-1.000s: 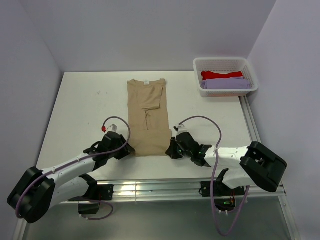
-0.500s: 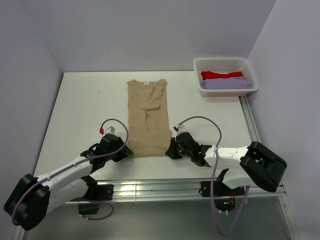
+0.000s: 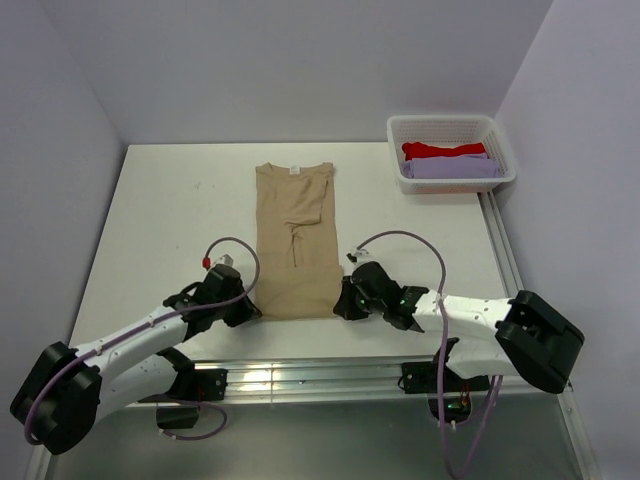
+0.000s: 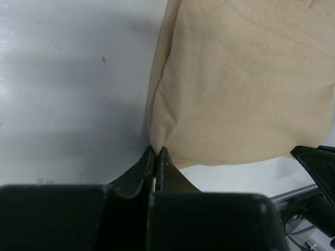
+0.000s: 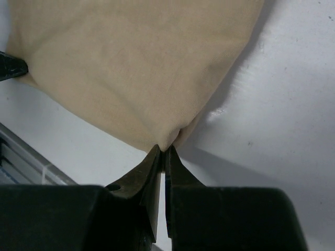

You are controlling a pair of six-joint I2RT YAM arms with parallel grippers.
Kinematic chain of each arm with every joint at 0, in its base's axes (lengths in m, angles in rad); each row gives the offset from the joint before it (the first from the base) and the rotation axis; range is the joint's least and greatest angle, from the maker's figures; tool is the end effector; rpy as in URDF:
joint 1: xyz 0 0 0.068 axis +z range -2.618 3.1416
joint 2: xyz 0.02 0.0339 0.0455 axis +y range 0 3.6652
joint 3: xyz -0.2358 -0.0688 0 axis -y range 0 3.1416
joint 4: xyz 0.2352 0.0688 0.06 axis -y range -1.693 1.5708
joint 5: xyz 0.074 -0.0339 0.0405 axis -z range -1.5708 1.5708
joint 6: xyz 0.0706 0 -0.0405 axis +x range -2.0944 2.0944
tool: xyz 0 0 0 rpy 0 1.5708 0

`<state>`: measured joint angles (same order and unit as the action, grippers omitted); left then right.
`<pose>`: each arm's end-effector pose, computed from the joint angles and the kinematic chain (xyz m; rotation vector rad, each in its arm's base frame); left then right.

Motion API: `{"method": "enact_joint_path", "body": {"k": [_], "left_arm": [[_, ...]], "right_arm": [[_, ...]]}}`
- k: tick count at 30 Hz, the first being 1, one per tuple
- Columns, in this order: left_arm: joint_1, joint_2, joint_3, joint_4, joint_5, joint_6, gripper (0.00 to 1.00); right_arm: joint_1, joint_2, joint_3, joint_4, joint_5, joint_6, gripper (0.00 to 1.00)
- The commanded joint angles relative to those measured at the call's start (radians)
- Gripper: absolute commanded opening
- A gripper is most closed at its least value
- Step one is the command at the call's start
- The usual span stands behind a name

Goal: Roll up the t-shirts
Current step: Fold the tshirt

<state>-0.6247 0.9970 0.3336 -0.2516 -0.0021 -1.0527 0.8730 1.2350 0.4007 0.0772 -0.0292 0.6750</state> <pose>0.1643 -0.1183 0.0994 -0.5582 2.5639 -0.6621 0.1589 0.1927 0.1029 -0.2596 2.4565 0.7698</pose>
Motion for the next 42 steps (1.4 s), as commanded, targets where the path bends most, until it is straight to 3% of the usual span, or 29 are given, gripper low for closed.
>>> {"method": "enact_joint_path", "body": {"k": [1, 10, 20, 30, 42], "left_arm": [[-0.003, -0.014, 0.079, -0.139, 0.042, 0.029, 0.0], [-0.001, -0.032, 0.211, -0.245, 0.08, 0.025, 0.0], [0.017, 0.006, 0.384, -0.344, 0.062, 0.054, 0.0], [0.187, 0.069, 0.444, -0.308, 0.157, 0.154, 0.0], [0.247, 0.195, 0.562, -0.311, 0.174, 0.209, 0.0]], "right_arm": [[0.009, -0.075, 0.067, -0.158, -0.012, -0.028, 0.0], [-0.012, -0.147, 0.191, -0.339, -0.06, -0.072, 0.0], [-0.074, -0.143, 0.291, -0.399, -0.101, -0.133, 0.0], [-0.192, -0.043, 0.426, -0.429, -0.184, -0.21, 0.0], [-0.273, 0.093, 0.541, -0.45, -0.264, -0.272, 0.0]]}}
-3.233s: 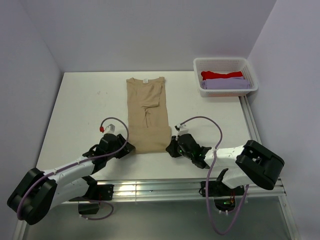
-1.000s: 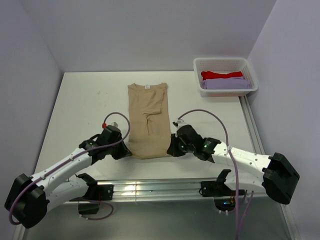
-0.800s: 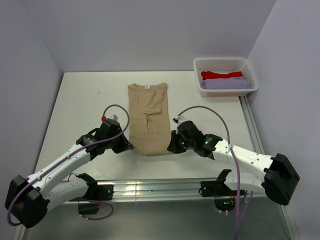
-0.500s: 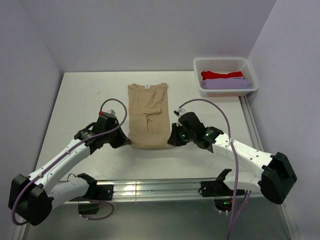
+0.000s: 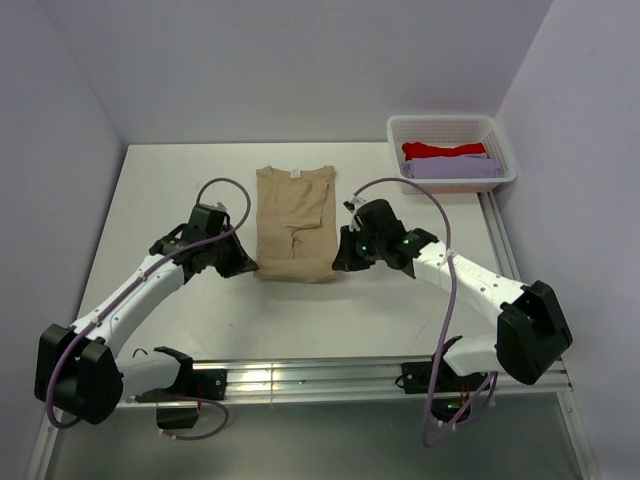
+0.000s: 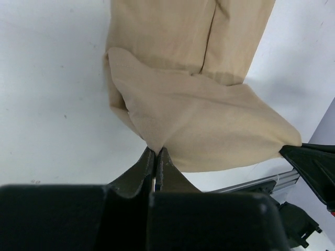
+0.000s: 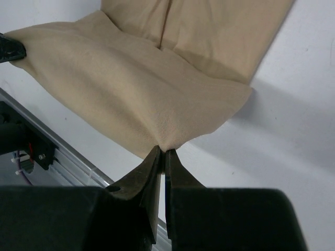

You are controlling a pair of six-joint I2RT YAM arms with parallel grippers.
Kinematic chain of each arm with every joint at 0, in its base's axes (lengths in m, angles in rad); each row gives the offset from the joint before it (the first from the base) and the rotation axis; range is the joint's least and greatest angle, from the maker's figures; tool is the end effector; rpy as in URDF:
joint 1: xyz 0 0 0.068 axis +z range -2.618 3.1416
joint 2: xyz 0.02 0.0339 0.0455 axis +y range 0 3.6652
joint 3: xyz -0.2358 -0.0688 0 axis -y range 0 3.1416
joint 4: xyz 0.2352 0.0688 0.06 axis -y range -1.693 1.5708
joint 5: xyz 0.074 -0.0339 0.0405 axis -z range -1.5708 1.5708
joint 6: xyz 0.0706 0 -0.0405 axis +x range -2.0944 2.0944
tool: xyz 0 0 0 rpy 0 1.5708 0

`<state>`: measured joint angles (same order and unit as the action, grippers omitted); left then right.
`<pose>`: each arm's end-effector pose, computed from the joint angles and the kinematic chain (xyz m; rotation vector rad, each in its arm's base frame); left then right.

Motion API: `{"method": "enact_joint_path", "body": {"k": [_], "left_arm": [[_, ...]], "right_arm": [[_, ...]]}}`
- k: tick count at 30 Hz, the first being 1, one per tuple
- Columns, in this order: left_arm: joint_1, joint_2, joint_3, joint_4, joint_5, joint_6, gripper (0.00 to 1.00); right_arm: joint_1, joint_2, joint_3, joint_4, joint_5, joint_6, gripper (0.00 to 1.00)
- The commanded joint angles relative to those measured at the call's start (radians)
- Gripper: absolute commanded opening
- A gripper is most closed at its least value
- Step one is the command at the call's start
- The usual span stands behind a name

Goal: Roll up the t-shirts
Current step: Fold the tshirt

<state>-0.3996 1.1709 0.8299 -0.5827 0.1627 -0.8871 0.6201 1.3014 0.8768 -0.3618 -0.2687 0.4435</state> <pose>0.2319 -0.1103 0.1940 -0.5652 2.5708 -0.7009 0.2305 0.1876 0.1980 -0.3562 2.4539 0.8077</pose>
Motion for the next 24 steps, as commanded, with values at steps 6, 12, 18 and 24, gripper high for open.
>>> {"method": "enact_joint_path", "body": {"k": [6, 12, 18, 24], "left_arm": [[0.047, 0.108, 0.141, 0.012, 0.008, 0.074, 0.0], [0.084, 0.203, 0.178, 0.063, 0.052, 0.091, 0.0], [0.123, 0.309, 0.235, 0.096, 0.075, 0.112, 0.0], [0.148, 0.415, 0.288, 0.132, 0.107, 0.117, 0.0]], "right_arm": [[-0.054, 0.097, 0.129, -0.019, -0.049, -0.06, 0.0], [-0.106, 0.165, 0.188, -0.022, -0.078, -0.077, 0.0], [-0.161, 0.259, 0.246, -0.009, -0.101, -0.077, 0.0], [-0.187, 0.367, 0.32, 0.012, -0.112, -0.06, 0.0]]}}
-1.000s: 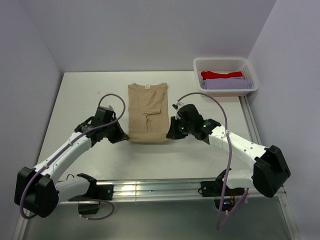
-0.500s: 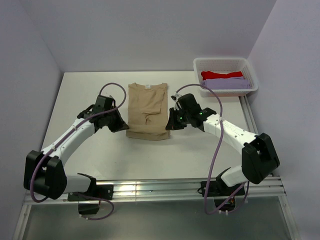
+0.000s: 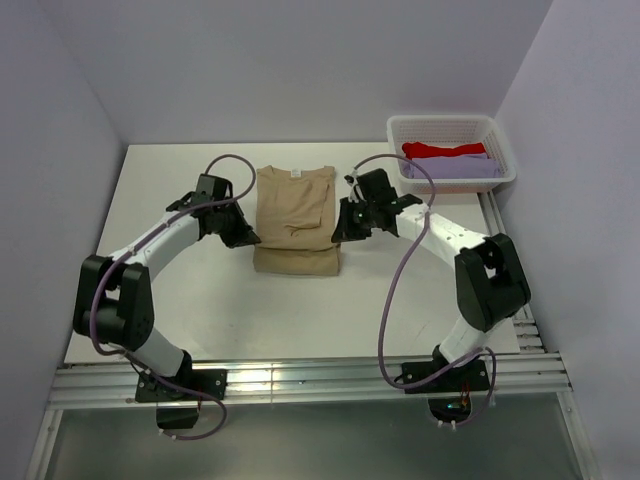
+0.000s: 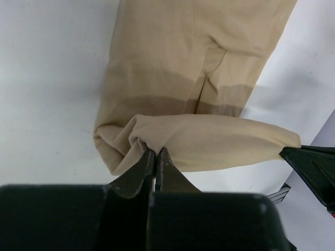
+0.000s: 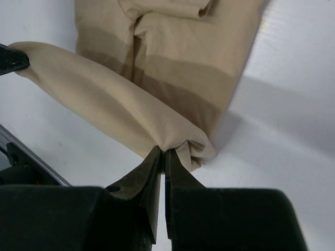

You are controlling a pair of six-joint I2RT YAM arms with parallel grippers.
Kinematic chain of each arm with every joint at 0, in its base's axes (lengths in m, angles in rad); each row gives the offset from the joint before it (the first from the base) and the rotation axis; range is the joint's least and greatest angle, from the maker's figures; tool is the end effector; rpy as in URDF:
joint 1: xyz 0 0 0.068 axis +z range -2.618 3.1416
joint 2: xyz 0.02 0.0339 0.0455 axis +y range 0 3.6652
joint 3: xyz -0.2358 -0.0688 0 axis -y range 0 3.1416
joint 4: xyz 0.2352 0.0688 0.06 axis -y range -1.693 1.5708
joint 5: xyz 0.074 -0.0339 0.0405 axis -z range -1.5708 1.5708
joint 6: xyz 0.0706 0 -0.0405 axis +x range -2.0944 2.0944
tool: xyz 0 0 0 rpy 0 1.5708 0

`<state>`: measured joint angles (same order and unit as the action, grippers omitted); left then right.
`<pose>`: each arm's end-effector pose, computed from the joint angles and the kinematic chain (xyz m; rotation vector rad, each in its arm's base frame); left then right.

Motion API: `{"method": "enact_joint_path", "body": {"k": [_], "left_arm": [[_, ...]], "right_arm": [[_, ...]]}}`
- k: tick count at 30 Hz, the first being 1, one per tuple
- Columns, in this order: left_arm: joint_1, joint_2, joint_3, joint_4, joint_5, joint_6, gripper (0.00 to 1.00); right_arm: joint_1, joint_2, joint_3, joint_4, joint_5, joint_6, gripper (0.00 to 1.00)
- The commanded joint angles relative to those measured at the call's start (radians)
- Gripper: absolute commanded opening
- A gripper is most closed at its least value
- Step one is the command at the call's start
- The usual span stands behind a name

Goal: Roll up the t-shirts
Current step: Fold the tshirt

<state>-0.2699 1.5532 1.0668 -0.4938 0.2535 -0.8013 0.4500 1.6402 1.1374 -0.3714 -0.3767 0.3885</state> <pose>0.3144 -0.1053 0.1741 -0.6017 2.6057 -0.7077 0.3137 0.1804 0.1809 -0.2532 2.5276 0.8158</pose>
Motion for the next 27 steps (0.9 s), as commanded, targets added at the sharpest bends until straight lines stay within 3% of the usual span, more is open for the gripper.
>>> {"method": "enact_joint_path", "body": {"k": [1, 15, 16, 18, 19, 22, 23, 27], "left_arm": [[0.02, 0.056, 0.062, 0.052, 0.023, 0.03, 0.0], [0.052, 0.163, 0.145, 0.116, 0.029, 0.022, 0.03], [0.052, 0.168, 0.148, 0.119, 0.033, 0.025, 0.07], [0.054, 0.177, 0.168, 0.129, 0.058, 0.033, 0.22], [0.054, 0.177, 0.177, 0.126, 0.058, 0.033, 0.35], [0.055, 0.151, 0.197, 0.112, 0.029, 0.045, 0.53], [0.055, 0.14, 0.197, 0.103, 0.014, 0.048, 0.66], [0.054, 0.062, 0.147, 0.083, -0.085, 0.065, 0.7]], "right_arm": [[-0.02, 0.041, 0.067, 0.025, -0.005, -0.002, 0.0], [-0.074, 0.221, 0.211, 0.051, 0.01, 0.035, 0.0], [-0.079, 0.224, 0.214, 0.054, 0.018, 0.039, 0.02], [-0.089, 0.231, 0.22, 0.061, 0.024, 0.056, 0.21], [-0.093, 0.225, 0.225, 0.062, 0.035, 0.064, 0.34], [-0.094, 0.185, 0.194, 0.084, 0.045, 0.072, 0.45], [-0.094, 0.146, 0.177, 0.095, 0.064, 0.075, 0.51], [-0.094, 0.051, 0.084, 0.155, 0.09, 0.055, 0.52]]}}
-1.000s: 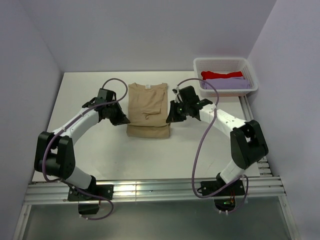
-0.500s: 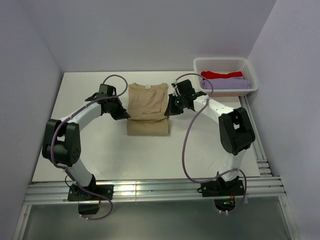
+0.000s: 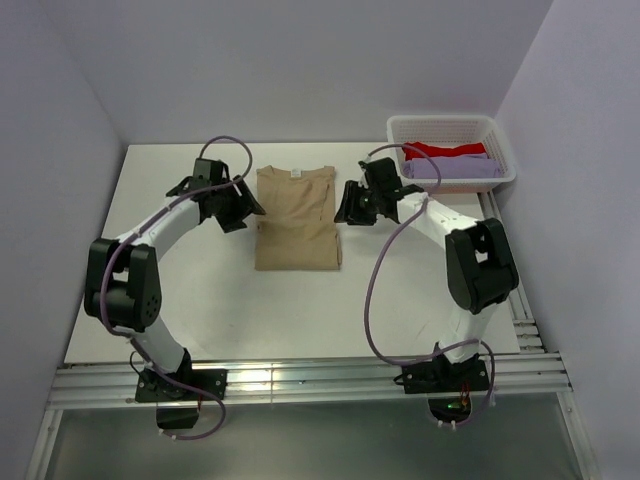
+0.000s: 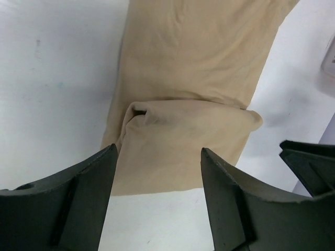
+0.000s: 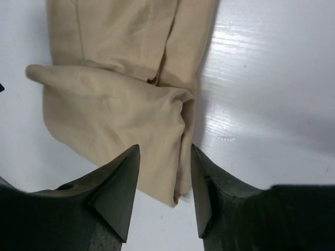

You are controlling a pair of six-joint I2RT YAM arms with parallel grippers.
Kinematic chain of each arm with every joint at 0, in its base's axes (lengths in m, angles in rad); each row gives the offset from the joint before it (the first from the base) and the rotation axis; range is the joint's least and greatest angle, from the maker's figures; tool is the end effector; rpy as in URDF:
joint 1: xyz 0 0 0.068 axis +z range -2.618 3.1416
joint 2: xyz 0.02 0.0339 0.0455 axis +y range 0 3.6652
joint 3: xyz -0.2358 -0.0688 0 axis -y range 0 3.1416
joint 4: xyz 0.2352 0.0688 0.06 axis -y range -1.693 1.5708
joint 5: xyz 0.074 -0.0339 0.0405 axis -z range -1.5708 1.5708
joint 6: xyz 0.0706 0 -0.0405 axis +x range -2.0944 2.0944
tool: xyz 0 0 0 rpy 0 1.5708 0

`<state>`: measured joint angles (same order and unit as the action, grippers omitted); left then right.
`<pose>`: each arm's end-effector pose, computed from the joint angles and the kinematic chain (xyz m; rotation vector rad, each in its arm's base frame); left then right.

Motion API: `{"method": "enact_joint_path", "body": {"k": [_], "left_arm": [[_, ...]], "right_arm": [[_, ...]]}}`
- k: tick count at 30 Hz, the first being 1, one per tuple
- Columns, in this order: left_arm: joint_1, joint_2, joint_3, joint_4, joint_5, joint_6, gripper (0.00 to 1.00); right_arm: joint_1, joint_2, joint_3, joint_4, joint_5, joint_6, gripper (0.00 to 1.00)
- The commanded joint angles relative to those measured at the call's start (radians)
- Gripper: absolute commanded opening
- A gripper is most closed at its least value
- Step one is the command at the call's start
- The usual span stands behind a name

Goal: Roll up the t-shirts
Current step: Fold the tshirt

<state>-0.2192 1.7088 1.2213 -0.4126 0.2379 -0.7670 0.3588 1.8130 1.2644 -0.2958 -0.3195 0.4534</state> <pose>0.3643 -0.0982 0.1782 -0.5928 2.5062 -0.6954 0.3688 0.1620 0.1655 -0.0346 2.4998 0.7440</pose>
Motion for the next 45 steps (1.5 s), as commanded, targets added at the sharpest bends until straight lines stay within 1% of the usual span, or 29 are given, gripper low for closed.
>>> {"method": "enact_joint_path", "body": {"k": [1, 3, 4, 5, 6, 7, 8, 9, 10, 12, 13, 15, 16, 19, 22, 25, 28, 29, 33, 34, 35, 36, 37, 39, 40, 41, 42, 45], "left_arm": [[0.003, -0.133, -0.031, 0.036, -0.068, 0.031, 0.7], [0.003, -0.188, -0.106, 0.084, -0.055, 0.018, 0.68], [0.003, -0.201, -0.133, 0.115, -0.019, 0.014, 0.66], [0.003, -0.21, -0.158, 0.179, 0.001, 0.009, 0.63], [0.003, -0.218, -0.192, 0.205, 0.017, -0.006, 0.61], [0.001, -0.218, -0.206, 0.227, 0.027, -0.014, 0.56], [0.003, -0.216, -0.213, 0.268, 0.055, -0.02, 0.47], [0.001, -0.201, -0.223, 0.282, 0.066, -0.028, 0.38], [0.0, -0.189, -0.221, 0.29, 0.072, -0.032, 0.28], [-0.002, -0.146, -0.212, 0.299, 0.087, -0.037, 0.21], [-0.003, -0.131, -0.21, 0.304, 0.09, -0.037, 0.13], [-0.003, -0.085, -0.207, 0.322, 0.092, -0.043, 0.1], [-0.003, -0.071, -0.207, 0.33, 0.09, -0.043, 0.06], [-0.003, -0.014, -0.213, 0.386, 0.1, -0.06, 0.03], [-0.005, 0.057, -0.192, 0.403, 0.101, -0.071, 0.0], [-0.003, 0.113, -0.146, 0.403, 0.049, -0.069, 0.0], [-0.003, 0.124, -0.144, 0.477, 0.02, -0.075, 0.0], [-0.003, 0.13, -0.138, 0.497, 0.008, -0.077, 0.01], [-0.003, 0.216, -0.082, 0.471, -0.015, -0.08, 0.0], [-0.003, 0.219, -0.083, 0.486, -0.011, -0.08, 0.03], [-0.003, 0.203, -0.113, 0.559, 0.029, -0.072, 0.06], [-0.008, 0.18, -0.137, 0.592, 0.034, -0.069, 0.18], [-0.014, 0.119, -0.191, 0.618, 0.003, -0.06, 0.26], [-0.04, 0.049, -0.242, 0.656, -0.052, -0.04, 0.41], [-0.051, 0.017, -0.284, 0.661, -0.08, -0.022, 0.43], [-0.061, -0.042, -0.307, 0.664, -0.128, -0.014, 0.45], [-0.078, -0.069, -0.33, 0.679, -0.144, -0.008, 0.48], [-0.094, -0.165, -0.426, 0.724, -0.173, -0.005, 0.52]], "right_arm": [[-0.003, -0.141, -0.093, 0.098, 0.033, -0.013, 0.5], [-0.001, -0.168, -0.138, 0.158, 0.011, -0.018, 0.38], [-0.001, -0.165, -0.157, 0.17, -0.003, -0.015, 0.33], [-0.001, -0.162, -0.163, 0.188, -0.025, -0.007, 0.22], [0.0, -0.158, -0.168, 0.226, -0.082, 0.001, 0.17], [0.0, -0.14, -0.166, 0.242, -0.101, 0.011, 0.12], [0.002, -0.13, -0.165, 0.256, -0.121, 0.031, 0.06], [0.006, -0.121, -0.16, 0.286, -0.159, 0.042, 0.04], [0.008, -0.101, -0.157, 0.293, -0.177, 0.053, 0.02], [0.014, -0.08, -0.146, 0.343, -0.203, 0.083, 0.0], [0.015, -0.054, -0.143, 0.351, -0.213, 0.093, 0.0], [0.017, -0.024, -0.134, 0.38, -0.227, 0.117, 0.0], [0.017, 0.005, -0.132, 0.389, -0.23, 0.129, 0.0], [0.017, 0.051, -0.105, 0.405, -0.233, 0.14, 0.0], [0.017, 0.115, -0.06, 0.385, -0.213, 0.142, 0.0], [0.011, 0.166, -0.023, 0.38, -0.171, 0.157, 0.0], [-0.001, 0.221, 0.019, 0.397, -0.174, 0.18, 0.0], [-0.006, 0.235, 0.035, 0.376, -0.165, 0.183, 0.0], [-0.023, 0.284, 0.066, 0.359, -0.145, 0.202, 0.0], [-0.026, 0.281, 0.059, 0.363, -0.147, 0.206, 0.0], [-0.029, 0.273, 0.052, 0.379, -0.148, 0.206, 0.0], [-0.032, 0.263, 0.027, 0.391, -0.159, 0.197, 0.0], [-0.034, 0.223, 0.012, 0.417, -0.159, 0.189, 0.0], [-0.032, 0.169, -0.063, 0.452, -0.141, 0.17, 0.01], [-0.032, 0.105, -0.094, 0.49, -0.136, 0.163, 0.02], [-0.031, 0.077, -0.15, 0.509, -0.13, 0.156, 0.02], [-0.029, 0.043, -0.18, 0.526, -0.124, 0.143, 0.03], [-0.018, -0.072, -0.293, 0.57, -0.08, 0.117, 0.05]]}}
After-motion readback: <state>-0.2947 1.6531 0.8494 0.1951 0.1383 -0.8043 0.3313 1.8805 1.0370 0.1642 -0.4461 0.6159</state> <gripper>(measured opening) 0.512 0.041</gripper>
